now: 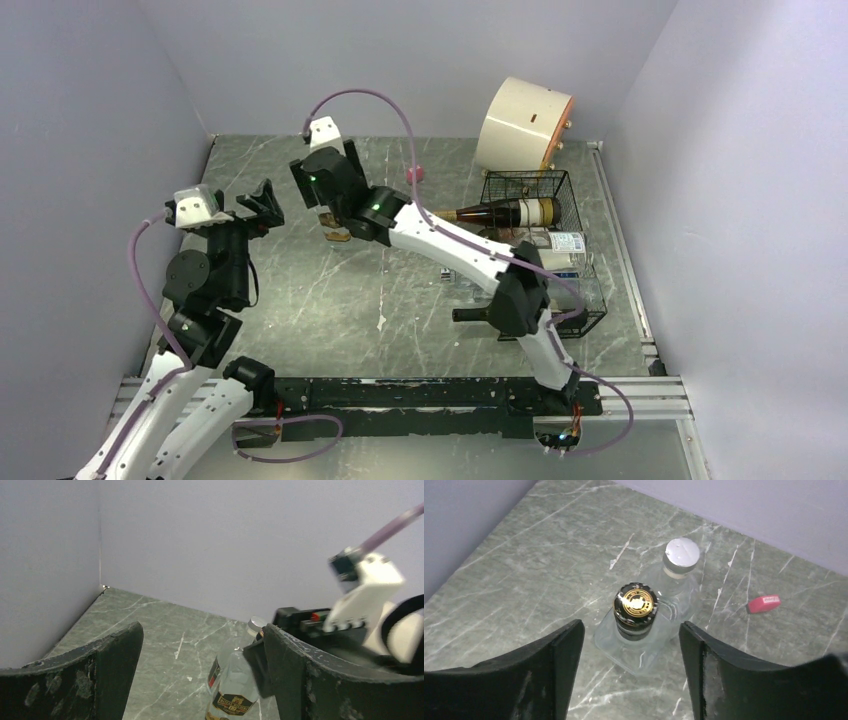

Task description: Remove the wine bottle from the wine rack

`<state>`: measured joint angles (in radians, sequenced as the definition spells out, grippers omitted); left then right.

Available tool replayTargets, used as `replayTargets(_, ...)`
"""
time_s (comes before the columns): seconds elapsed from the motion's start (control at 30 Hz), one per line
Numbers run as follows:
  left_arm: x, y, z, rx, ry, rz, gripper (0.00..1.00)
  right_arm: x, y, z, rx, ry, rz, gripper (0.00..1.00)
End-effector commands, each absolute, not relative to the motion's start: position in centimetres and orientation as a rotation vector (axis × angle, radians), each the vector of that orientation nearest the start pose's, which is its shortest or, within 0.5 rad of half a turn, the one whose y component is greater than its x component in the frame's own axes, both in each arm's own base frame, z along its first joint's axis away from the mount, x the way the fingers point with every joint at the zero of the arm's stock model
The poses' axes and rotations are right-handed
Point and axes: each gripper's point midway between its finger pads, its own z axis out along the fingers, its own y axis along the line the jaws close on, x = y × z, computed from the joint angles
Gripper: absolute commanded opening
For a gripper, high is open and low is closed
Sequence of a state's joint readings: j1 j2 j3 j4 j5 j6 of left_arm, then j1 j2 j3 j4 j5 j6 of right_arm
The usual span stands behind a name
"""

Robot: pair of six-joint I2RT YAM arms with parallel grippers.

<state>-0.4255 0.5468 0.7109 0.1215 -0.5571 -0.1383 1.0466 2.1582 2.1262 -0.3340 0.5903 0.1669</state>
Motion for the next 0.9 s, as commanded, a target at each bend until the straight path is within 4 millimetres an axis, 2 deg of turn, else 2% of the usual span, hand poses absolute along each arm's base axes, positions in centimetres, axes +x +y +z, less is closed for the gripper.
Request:
replayTargets(0.0,27.5,-2.3,36.4,-0.292,1.332,-0.081,0.93,35.7,46.0,36.1,-0.456,1.684,0.421,0.92)
replayTargets(0.03,27.7,-2.4,36.2,-0.290,1.340,-0.077,0.93,34.8,45.6,36.8,-0.494,1.670,0.436,0.99)
replayTargets(0.1,27.9,-2.3,36.0,-0.290,1.350,-0.066,0.93,33.2,44.1,37.4,-0.565,1.646,0.431,1.00)
replayTargets(0.13,28.0,-2.3,35.9,-0.289,1.355,-0.061,0.93,32.5,42.9,37.3,-0.587,1.636,0.409,1.00)
replayTargets(0.17,28.0,-2.3,35.8,-0.290,1.359,-0.057,0.93,31.6,41.0,38.2,-0.588,1.615,0.393,1.00)
replayTargets(0.3,28.5,-2.2,35.6,-0.289,1.373,-0.048,0.93,28.9,35.7,34.6,-0.707,1.658,0.291,1.00)
replayTargets(0.37,28.7,-2.3,35.4,-0.284,1.387,-0.045,0.93,26.9,33.3,32.6,-0.832,1.683,0.258,1.00)
replayTargets(0.4,28.9,-2.5,35.4,-0.275,1.395,-0.048,0.93,25.5,31.8,30.9,-0.928,1.710,0.234,1.00)
replayTargets(0.53,29.4,-3.1,35.2,-0.238,1.416,-0.058,0.93,22.3,26.6,29.1,-1.164,1.725,0.131,1.00)
replayTargets(0.7,30.2,-2.8,34.5,-0.248,1.442,-0.056,0.93,21.4,20.4,27.6,-1.317,1.769,-0.129,1.00)
replayTargets(0.87,31.1,-3.1,34.0,-0.240,1.475,-0.084,0.93,21.4,17.1,26.9,-1.354,1.706,-0.279,1.00)
